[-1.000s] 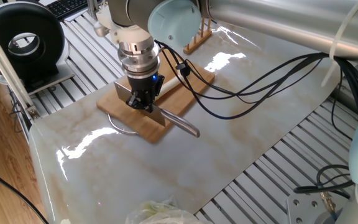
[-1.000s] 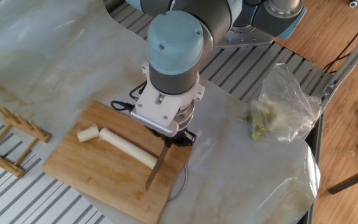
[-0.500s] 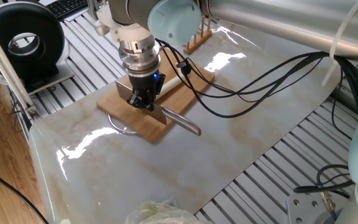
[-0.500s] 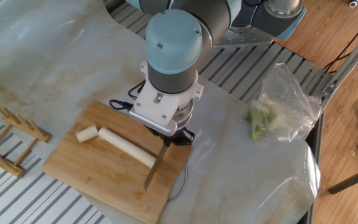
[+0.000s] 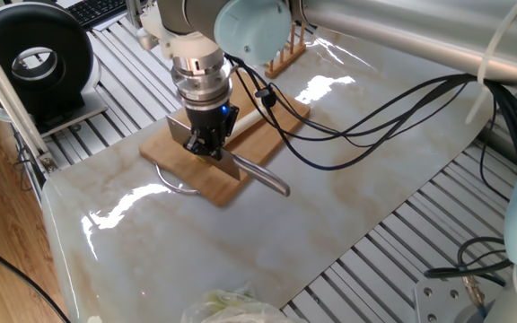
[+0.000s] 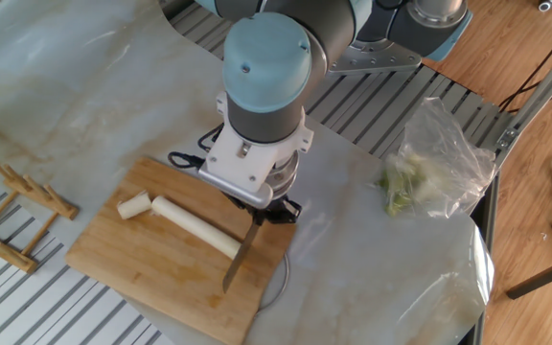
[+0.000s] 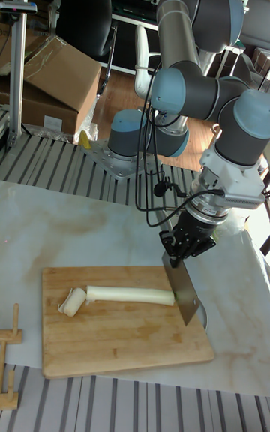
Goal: Chop the scallions
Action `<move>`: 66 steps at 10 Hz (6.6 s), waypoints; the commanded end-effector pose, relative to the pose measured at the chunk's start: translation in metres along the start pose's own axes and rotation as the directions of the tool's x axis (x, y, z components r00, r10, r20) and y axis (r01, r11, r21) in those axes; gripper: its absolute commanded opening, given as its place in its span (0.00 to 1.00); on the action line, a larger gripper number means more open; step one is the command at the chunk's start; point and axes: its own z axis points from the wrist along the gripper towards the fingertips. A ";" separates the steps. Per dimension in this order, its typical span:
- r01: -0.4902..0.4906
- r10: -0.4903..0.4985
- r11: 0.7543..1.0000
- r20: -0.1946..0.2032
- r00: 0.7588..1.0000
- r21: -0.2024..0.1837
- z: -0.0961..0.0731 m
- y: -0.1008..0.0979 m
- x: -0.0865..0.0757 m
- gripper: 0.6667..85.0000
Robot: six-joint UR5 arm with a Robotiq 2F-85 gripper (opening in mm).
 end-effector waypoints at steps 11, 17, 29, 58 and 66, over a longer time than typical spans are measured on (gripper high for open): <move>-0.020 0.021 0.999 0.019 1.000 -0.030 -0.049 -0.157 -0.012 0.01; -0.139 0.147 0.986 0.075 0.986 -0.093 -0.029 -0.160 -0.020 0.01; -0.125 0.134 0.986 0.074 0.988 -0.112 -0.013 -0.148 -0.020 0.01; -0.164 0.169 0.983 0.048 0.984 -0.088 -0.003 -0.136 -0.015 0.01; -0.169 0.171 0.985 0.039 0.985 -0.045 0.003 -0.137 -0.010 0.01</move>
